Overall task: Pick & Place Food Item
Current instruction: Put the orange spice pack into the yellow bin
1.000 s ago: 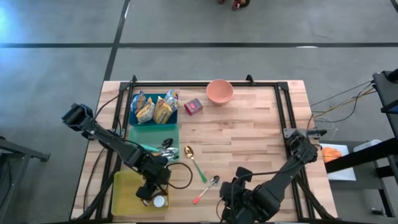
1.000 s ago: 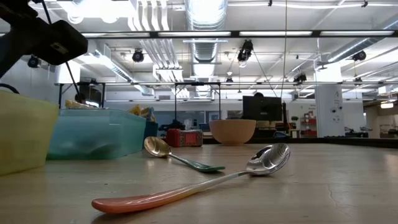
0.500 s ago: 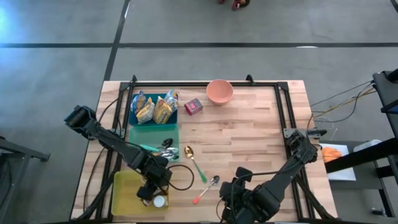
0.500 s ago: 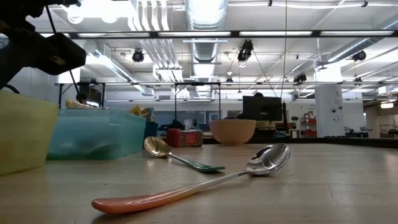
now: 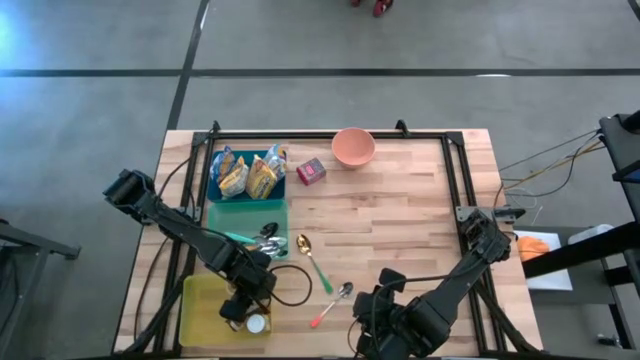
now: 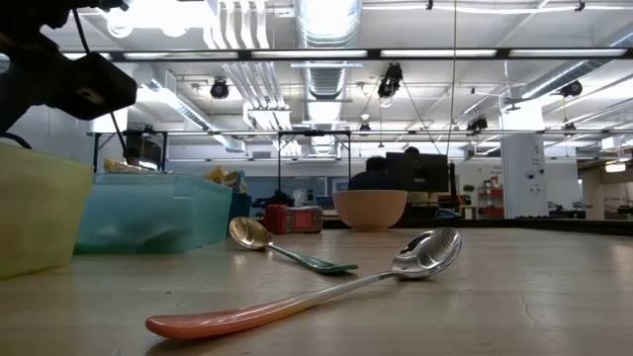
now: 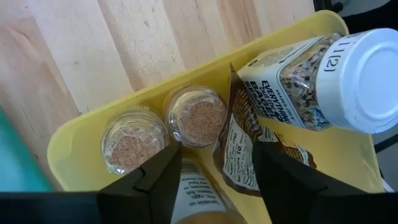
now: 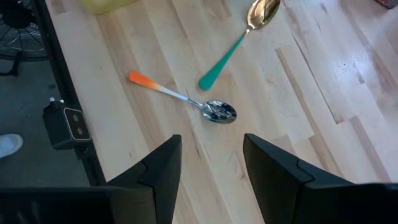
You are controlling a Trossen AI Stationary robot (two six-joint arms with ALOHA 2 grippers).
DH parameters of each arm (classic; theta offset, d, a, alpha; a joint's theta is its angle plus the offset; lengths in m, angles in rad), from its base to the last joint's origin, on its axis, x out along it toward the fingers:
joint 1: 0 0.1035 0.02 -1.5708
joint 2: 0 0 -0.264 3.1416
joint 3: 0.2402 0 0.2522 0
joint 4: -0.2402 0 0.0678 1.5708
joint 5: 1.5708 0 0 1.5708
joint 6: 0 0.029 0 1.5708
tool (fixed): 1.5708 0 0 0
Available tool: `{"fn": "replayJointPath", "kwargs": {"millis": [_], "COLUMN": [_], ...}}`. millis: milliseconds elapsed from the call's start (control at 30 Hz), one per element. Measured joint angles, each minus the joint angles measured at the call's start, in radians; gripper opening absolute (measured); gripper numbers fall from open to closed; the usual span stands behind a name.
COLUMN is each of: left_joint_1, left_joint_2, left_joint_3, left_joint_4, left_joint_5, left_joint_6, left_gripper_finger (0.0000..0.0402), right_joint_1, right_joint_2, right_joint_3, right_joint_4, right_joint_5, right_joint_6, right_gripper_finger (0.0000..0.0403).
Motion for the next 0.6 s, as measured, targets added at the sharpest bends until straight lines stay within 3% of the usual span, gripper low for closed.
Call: {"fn": "replayJointPath", "kwargs": {"millis": [500,600], "left_joint_1": [0.000,0.000], "left_joint_2": [0.002,0.002], "left_joint_3": [0.000,0.000], "left_joint_4": [0.000,0.000], "left_joint_5": [0.035,0.034], "left_joint_6": [0.041,0.041], "left_gripper_finger": [0.0014,0.0007], "right_joint_1": [0.005,0.005], "right_joint_2": [0.000,0.000], "right_joint_3": [0.000,0.000], "right_joint_4": [-0.003,-0.003], "right_joint_5": [0.001,0.001], "right_joint_6": [0.000,0.000], "right_gripper_finger": [0.0170,0.0170]}}
